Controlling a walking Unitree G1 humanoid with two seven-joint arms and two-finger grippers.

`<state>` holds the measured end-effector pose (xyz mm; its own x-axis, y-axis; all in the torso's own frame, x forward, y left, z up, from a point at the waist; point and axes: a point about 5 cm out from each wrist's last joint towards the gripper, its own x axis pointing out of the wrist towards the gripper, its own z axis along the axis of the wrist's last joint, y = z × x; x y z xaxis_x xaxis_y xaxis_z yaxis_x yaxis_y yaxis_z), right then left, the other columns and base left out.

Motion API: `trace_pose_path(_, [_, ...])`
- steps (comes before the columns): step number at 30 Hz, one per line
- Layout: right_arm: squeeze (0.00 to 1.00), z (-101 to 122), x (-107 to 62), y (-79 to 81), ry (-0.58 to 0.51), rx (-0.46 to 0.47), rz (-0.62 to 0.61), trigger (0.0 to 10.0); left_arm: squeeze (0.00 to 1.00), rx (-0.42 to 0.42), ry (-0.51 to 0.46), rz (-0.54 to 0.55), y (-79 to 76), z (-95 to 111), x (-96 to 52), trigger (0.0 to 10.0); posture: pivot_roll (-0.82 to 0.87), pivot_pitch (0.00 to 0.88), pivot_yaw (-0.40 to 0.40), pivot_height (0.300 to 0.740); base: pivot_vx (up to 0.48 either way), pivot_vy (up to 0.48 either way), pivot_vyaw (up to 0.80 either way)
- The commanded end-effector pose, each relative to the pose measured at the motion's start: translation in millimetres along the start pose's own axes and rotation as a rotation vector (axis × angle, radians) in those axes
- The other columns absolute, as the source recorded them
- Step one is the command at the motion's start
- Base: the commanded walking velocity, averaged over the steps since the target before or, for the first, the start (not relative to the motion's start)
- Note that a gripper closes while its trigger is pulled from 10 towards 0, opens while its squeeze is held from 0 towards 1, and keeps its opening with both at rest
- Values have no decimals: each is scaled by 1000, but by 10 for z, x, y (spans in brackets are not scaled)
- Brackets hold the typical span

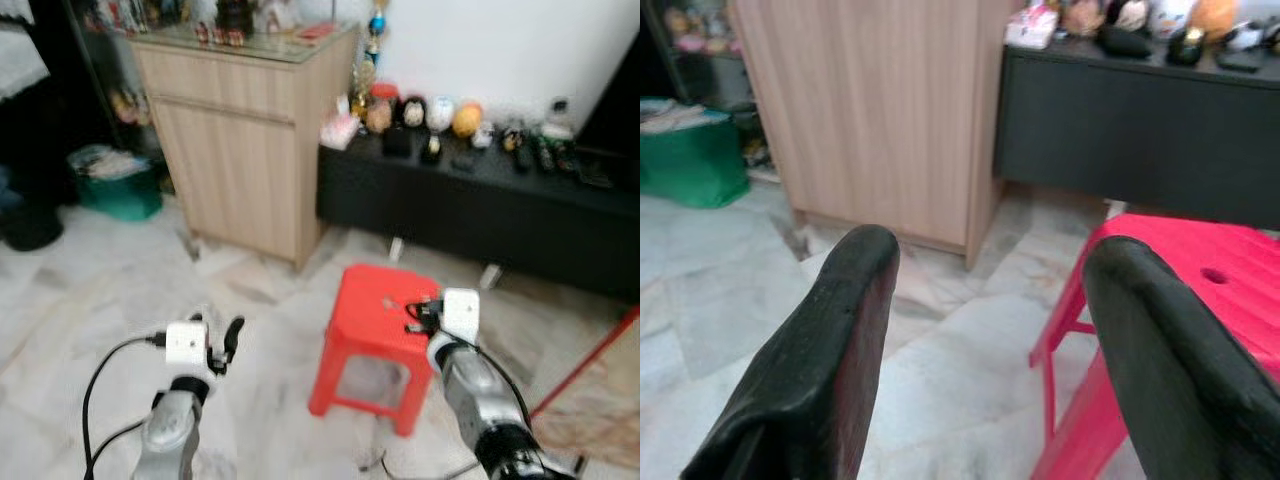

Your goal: Hang keys on a hook

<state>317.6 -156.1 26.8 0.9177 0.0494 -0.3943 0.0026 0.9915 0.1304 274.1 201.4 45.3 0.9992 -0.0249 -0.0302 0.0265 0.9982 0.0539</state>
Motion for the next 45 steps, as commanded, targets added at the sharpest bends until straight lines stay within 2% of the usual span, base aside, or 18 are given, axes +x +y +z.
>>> trace_pose_path(1, [0,78,20,2,-11,4,1,10000,0,-5,1,-9,-40,4,-2,10000,106,0,-77,740,-304,0,0])
trace_pose_path(6, [0,51,27,47,45,-3,30,10000,0,9,-18,-28,-57,51,7,10000,104,0,-82,740,-245,0,0])
trace_pose_path(7, [0,20,25,85,91,-23,73,10000,0,17,-40,-42,-67,102,14,10000,106,0,-83,740,0,0,0])
trace_pose_path(9, [0,21,23,102,100,-41,98,10000,0,19,-47,-46,-68,125,18,10000,106,0,-84,740,0,0,0])
trace_pose_path(11, [0,79,14,185,96,-82,219,10000,0,31,-61,-77,-80,182,30,10000,107,0,-86,740,0,0,0])
trace_pose_path(14, [0,143,9,221,94,-90,278,10000,0,47,-71,-134,-115,243,37,10000,103,0,-88,740,0,0,0])
trace_pose_path(18, [0,269,-43,314,93,-55,432,10000,0,62,-73,-251,-208,338,32,10000,105,0,-93,740,0,0,0])
trace_pose_path(21, [0,353,-103,331,77,-122,511,10000,0,50,-71,-333,-292,402,15,10000,104,0,-96,740,0,0,0])
trace_pose_path(23, [0,436,-158,355,64,-127,569,10000,0,52,-70,-399,-363,446,-10,10000,104,0,-98,740,0,0,0])
trace_pose_path(24, [0,436,-158,355,64,-127,569,10000,0,52,-70,-399,-363,446,-10,10000,104,0,-98,740,0,0,0])
trace_pose_path(26, [0,555,-324,505,80,-84,742,10000,0,64,-66,-524,-497,535,-76,10000,96,0,-102,740,0,0,0])
trace_pose_path(31, [0,532,-462,623,98,-118,862,10000,0,68,-55,-619,-601,590,-123,10000,110,0,-113,740,0,0,0])
trace_pose_path(33, [0,530,-570,695,109,-141,932,10000,0,79,-33,-696,-674,623,-171,10000,112,0,-118,740,0,0,0])
trace_pose_path(36, [0,563,-650,748,123,-168,988,10000,0,91,-18,-755,-733,651,-207,10000,109,0,-121,740,0,0,0])
trace_pose_path(41, [0,509,-642,731,156,-215,1001,10000,0,133,13,-831,-803,640,-248,10000,109,0,-135,740,0,0,0])
trace_pose_path(42, [0,521,-661,726,168,-197,999,10000,0,148,36,-852,-808,644,-272,10000,113,0,-139,740,0,0,0])
trace_pose_path(45, [0,551,-698,732,177,-208,1008,10000,0,162,48,-848,-798,652,-279,10000,110,0,-146,740,0,0,0])
